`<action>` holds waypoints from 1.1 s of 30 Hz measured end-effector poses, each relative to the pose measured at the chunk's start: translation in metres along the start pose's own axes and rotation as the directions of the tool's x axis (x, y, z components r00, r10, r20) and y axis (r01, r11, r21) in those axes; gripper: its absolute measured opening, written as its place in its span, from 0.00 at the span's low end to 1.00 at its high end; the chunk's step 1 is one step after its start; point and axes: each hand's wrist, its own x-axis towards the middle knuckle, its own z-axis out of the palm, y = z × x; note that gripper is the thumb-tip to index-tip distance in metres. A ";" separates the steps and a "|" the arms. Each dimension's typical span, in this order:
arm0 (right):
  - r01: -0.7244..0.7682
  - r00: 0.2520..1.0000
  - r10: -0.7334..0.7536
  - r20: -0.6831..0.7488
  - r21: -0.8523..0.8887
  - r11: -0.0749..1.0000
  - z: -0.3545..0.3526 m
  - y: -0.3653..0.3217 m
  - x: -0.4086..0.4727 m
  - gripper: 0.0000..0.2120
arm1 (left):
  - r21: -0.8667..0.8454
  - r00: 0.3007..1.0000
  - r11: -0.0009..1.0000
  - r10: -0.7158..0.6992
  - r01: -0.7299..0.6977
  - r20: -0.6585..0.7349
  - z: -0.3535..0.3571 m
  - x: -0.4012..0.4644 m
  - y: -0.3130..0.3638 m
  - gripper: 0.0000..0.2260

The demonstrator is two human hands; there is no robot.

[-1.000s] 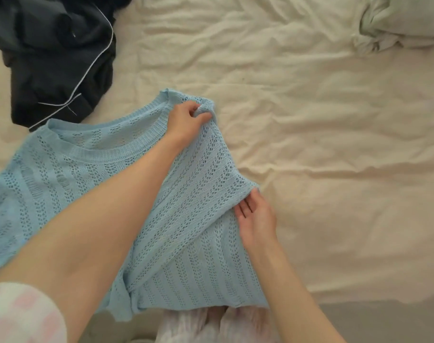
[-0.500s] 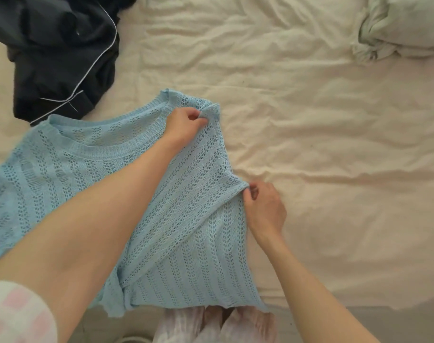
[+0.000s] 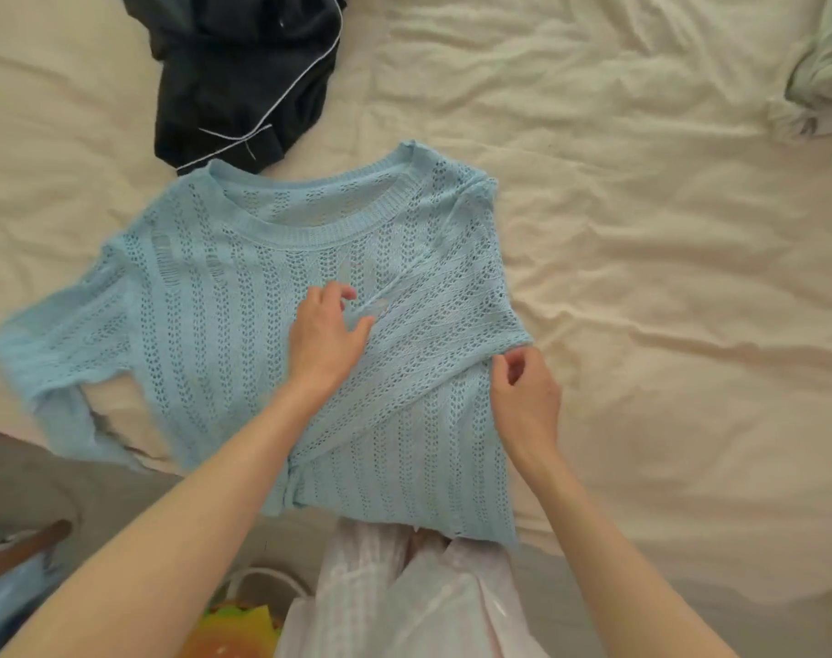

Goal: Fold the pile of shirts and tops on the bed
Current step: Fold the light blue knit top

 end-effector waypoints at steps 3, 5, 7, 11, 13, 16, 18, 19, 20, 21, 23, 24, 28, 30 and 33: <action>-0.042 0.980 0.049 0.191 -0.041 0.998 0.025 -0.003 -0.032 0.06 | 0.045 0.997 0.996 -0.079 0.079 0.015 -0.002 -0.041 -0.044 0.16; -0.122 0.947 0.116 0.300 0.000 0.993 0.048 0.000 -0.049 0.06 | 0.059 0.996 0.994 -0.092 0.092 0.001 -0.001 -0.056 -0.065 0.16; -0.319 0.881 0.242 0.407 0.135 0.938 0.070 0.001 -0.063 0.05 | 0.082 0.996 0.993 -0.086 0.086 -0.007 0.001 -0.062 -0.078 0.15; -0.484 0.817 0.347 0.461 0.218 0.848 0.109 -0.002 -0.089 0.06 | 0.030 0.987 0.988 -0.151 0.150 0.061 -0.003 -0.056 -0.092 0.14; -0.524 0.804 0.346 0.484 0.300 0.797 0.126 -0.008 -0.102 0.05 | -0.080 0.980 0.985 -0.143 0.155 0.138 -0.010 -0.049 -0.101 0.14; -0.530 0.811 0.315 0.493 0.390 0.753 0.152 -0.008 -0.116 0.06 | -0.259 0.942 0.959 -0.022 0.115 0.335 -0.021 -0.044 -0.121 0.13; -0.516 0.827 0.287 0.483 0.453 0.726 0.167 -0.008 -0.125 0.10 | -0.286 0.928 0.958 0.093 0.016 0.360 -0.022 -0.048 -0.134 0.15; -0.505 0.842 0.281 0.461 0.487 0.713 0.174 -0.007 -0.128 0.11 | -0.244 0.931 0.969 0.129 -0.044 0.342 -0.021 -0.050 -0.139 0.17; -0.493 0.854 0.277 0.440 0.514 0.702 0.178 -0.008 -0.131 0.10 | -0.164 0.942 0.982 0.142 -0.095 0.305 -0.017 -0.051 -0.141 0.18; -0.487 0.862 0.276 0.426 0.537 0.689 0.182 -0.007 -0.134 0.07 | -0.064 0.955 0.991 0.131 -0.118 0.267 -0.014 -0.053 -0.142 0.16; -0.476 0.874 0.284 0.393 0.579 0.662 0.185 -0.007 -0.141 0.07 | 0.079 0.972 0.990 0.096 -0.115 0.215 -0.012 -0.058 -0.139 0.14; -0.468 0.881 0.285 0.378 0.605 0.644 0.185 -0.008 -0.144 0.08 | 0.108 0.975 0.987 0.092 -0.115 0.203 -0.013 -0.061 -0.138 0.15; -0.433 0.901 0.284 0.327 0.652 0.623 0.184 -0.007 -0.153 0.09 | 0.039 0.971 0.998 0.028 -0.039 0.237 -0.024 -0.062 -0.155 0.12; -0.415 0.909 0.272 0.315 0.648 0.639 0.187 -0.006 -0.156 0.08 | -0.097 0.958 0.993 -0.043 0.074 0.285 -0.029 -0.064 -0.172 0.05; -0.406 0.907 0.237 0.347 0.575 0.710 0.199 -0.007 -0.161 0.09 | -0.231 0.930 0.960 -0.068 0.160 0.362 -0.032 -0.073 -0.194 0.11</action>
